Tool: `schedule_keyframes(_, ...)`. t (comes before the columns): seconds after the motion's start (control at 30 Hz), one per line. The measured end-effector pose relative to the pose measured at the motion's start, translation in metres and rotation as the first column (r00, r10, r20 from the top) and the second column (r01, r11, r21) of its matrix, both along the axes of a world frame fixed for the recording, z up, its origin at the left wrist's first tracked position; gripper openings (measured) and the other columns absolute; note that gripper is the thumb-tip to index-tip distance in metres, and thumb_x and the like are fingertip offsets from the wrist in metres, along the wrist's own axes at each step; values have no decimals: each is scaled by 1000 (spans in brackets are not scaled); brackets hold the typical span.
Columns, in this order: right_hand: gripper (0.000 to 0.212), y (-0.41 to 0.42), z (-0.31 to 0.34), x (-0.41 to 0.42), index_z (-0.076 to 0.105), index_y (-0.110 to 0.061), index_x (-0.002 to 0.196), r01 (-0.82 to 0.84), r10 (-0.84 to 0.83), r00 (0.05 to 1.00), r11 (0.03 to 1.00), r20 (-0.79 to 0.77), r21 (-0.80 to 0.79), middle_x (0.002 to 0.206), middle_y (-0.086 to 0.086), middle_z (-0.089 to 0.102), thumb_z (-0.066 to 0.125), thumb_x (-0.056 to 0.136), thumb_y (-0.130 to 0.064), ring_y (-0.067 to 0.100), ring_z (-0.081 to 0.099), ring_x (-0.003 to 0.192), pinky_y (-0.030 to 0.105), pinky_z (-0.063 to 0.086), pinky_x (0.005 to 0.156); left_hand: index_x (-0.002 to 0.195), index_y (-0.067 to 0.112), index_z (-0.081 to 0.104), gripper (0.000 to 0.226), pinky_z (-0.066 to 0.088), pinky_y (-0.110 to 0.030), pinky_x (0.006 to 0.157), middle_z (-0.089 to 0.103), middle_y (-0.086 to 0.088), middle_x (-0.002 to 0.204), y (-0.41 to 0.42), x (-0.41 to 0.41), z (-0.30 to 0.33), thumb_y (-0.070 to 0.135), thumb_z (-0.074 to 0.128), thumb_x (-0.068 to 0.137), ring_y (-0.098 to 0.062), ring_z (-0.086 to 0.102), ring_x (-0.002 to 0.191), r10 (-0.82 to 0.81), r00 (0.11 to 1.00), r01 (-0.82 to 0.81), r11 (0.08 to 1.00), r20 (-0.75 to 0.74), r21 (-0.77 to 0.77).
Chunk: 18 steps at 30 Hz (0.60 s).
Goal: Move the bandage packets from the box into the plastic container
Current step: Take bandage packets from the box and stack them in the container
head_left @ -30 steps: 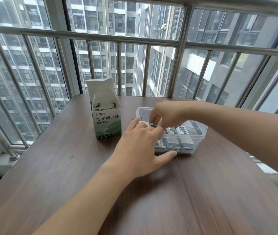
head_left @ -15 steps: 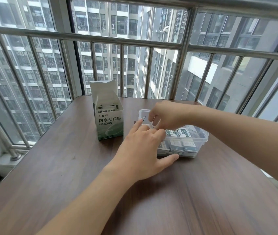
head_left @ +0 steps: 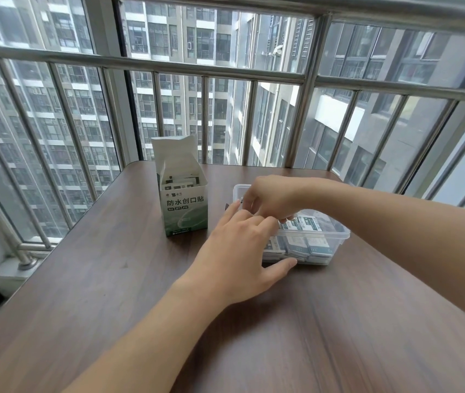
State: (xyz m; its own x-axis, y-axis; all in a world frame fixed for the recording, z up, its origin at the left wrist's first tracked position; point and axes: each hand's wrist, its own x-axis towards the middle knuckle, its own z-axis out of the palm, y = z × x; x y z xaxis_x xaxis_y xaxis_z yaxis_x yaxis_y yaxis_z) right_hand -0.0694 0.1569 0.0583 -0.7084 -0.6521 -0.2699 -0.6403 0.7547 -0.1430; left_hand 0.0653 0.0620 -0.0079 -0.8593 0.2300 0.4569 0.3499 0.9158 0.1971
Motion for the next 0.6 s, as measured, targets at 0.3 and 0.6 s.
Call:
schedule_keyframes(0.3, 23, 1, 10, 4, 69, -15, 114, -20, 21, 999, 1000, 39, -21, 83, 0, 70, 58, 95, -11, 10, 56, 50, 18, 44, 42, 123, 20, 47, 58, 37, -34, 111, 57, 5, 116, -7, -4, -8, 54, 71, 82, -17, 50, 112, -72, 990, 92, 980, -121, 174)
schedule_keyframes(0.6, 12, 7, 56, 20, 77, -10, 100, -90, 10, 982, 905, -190, -417, 96, 1, 76, 72, 92, -18, -6, 62, 49, 9, 48, 50, 117, -4, 50, 51, 44, -56, 93, 45, -6, 118, -55, -3, 21, 15, 63, 71, -33, 51, 113, 405, 637, 165, 759, -656, 630)
